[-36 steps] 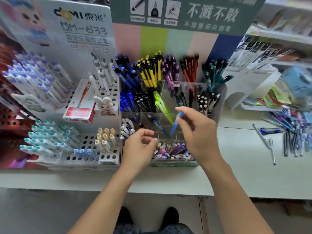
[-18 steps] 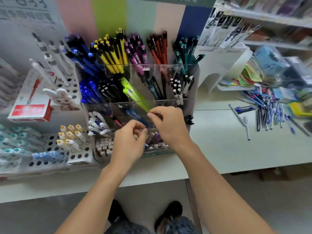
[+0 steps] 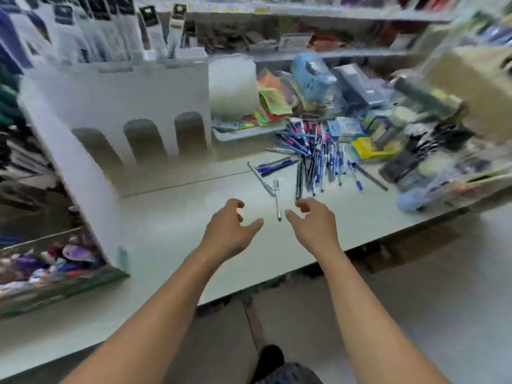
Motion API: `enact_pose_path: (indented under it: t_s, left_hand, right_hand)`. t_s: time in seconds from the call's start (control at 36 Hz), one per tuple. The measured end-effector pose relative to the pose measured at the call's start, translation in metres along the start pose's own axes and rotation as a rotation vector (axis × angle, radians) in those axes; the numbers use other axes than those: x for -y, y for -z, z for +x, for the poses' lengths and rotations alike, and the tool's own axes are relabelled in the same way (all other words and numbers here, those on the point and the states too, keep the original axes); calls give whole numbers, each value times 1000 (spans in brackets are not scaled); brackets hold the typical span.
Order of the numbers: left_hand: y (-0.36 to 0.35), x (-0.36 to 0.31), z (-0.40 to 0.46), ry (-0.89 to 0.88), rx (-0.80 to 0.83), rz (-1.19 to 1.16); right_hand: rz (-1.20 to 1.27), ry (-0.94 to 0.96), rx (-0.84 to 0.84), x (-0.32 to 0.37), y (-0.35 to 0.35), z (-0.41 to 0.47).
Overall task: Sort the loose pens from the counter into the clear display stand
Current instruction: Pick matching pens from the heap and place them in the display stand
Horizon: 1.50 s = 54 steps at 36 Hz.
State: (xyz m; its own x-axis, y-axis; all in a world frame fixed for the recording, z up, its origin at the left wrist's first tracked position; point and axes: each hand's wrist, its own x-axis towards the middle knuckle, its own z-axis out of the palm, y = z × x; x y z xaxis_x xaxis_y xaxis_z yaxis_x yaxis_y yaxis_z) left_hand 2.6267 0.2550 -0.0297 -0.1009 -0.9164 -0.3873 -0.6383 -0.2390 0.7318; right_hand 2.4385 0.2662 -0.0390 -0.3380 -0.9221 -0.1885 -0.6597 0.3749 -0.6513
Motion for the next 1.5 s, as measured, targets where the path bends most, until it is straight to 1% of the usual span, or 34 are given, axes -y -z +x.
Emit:
enact_pose_path:
  t_s: [0.11,0.22,0.31,0.39,0.53,0.61,0.67,0.72,0.81,0.86,0.92,1.03,1.14,1.28,1.39,1.5]
  left_hand:
    - [-48,-26,31,63,48,104]
    - [-61,-38,64,120,37,100]
    - [-65,-44,97,158,20,79]
    - [-72,-49,133,202,32,59]
    - [-92,-55,178,300,103,156]
    - [-105,-57,187,287,122,286]
    - [-115,-54,190,239,62,322]
    - [-124,-50,195,208,-6,308]
    - [-132,-42,206,203,-61,286]
    - [-132,-39,215,216,-113,273]
    - [-130,-39,221,248,-185,233]
    - [-129,-40,227,315,-308,171]
    - [-133,-41,234,360,-427,80]
    - [-134,-49,243,455,-511,-98]
    - [-133,-51,241,471,-517,-120]
    - [-133,-48,231,486,-482,-101]
  right_hand:
    - [-73,-31,34,-38,44,42]
    - [-97,-14,87,-45,68,92]
    - [-128,46,109,-39,69,132]
    - [-131,51,116,-34,62,163]
    - [-140,30,201,-37,55,197]
    - [-194,42,223,-41,56,228]
    - [-240,74,220,-43,56,254]
    - [-297,125,234,-39,54,285]
    - [-318,140,320,-33,42,335]
    - [-305,113,350,-28,29,365]
    - [-293,45,365,-26,17,387]
    - [-337,-27,403,-20,-1,414]
    - [-441,-11,364,-18,-16,421]
    - [-541,81,358,-27,-19,409]
    - [-532,87,391,-32,-19,391]
    - [-534,120,401,-38,-22,363]
